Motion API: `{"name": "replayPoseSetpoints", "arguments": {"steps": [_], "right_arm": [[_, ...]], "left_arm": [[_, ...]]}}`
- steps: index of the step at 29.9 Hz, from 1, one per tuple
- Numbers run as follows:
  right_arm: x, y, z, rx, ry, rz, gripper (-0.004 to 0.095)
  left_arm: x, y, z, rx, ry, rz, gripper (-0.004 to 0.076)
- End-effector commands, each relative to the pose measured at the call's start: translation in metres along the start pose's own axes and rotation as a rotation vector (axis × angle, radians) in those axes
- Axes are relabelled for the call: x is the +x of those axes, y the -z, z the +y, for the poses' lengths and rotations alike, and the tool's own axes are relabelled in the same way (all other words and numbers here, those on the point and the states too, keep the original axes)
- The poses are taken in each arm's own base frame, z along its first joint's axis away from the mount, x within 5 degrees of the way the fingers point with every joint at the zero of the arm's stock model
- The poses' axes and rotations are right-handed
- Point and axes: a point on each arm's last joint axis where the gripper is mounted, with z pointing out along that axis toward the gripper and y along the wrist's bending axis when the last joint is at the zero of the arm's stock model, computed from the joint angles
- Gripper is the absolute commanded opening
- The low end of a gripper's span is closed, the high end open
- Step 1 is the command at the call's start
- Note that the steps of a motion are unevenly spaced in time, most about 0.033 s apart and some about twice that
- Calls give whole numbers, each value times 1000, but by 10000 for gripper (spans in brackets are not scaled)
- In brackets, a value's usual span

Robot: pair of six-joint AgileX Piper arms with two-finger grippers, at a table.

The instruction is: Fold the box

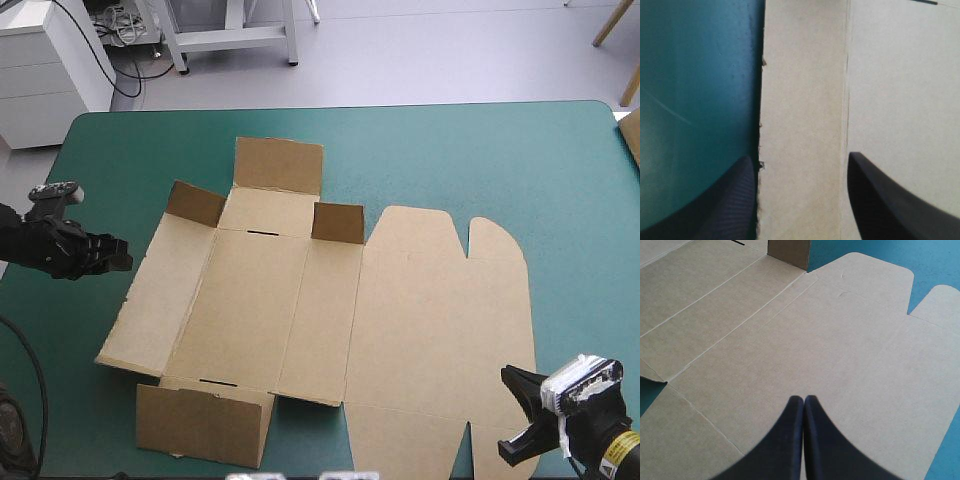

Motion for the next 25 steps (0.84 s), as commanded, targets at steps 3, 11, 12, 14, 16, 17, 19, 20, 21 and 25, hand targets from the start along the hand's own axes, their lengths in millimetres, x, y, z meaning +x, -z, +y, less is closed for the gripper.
{"name": "replayPoseSetpoints", "arguments": {"steps": [3, 11, 12, 14, 16, 17, 19, 20, 21, 25], "right_arm": [[-13, 3, 0, -1, 8, -84, -21], [-13, 3, 0, -1, 8, -84, -21], [-13, 3, 0, -1, 8, -84, -21], [-13, 3, 0, -1, 8, -84, -21], [-13, 3, 0, -1, 9, -83, -21], [-13, 3, 0, -1, 9, -83, -21], [-13, 3, 0, -2, 9, -85, -21], [-13, 3, 0, -2, 9, -86, -21], [-13, 3, 0, -2, 9, -86, -21], [-13, 3, 0, -2, 9, -86, -21]], "left_arm": [[-5, -9, 6, 35, 6, 52, 394], [-1, -38, 21, 59, 47, 159, 394], [1, -41, 22, 65, 59, 174, 394], [7, -47, 22, 82, 72, 194, 394], [11, -52, 21, 108, 85, 203, 394], [12, -54, 20, 123, 95, 202, 394], [16, -58, 18, 149, 112, 209, 394], [19, -60, 19, 150, 115, 220, 394], [23, -62, 19, 146, 115, 239, 394], [38, -74, 18, 171, 145, 294, 394]]}}
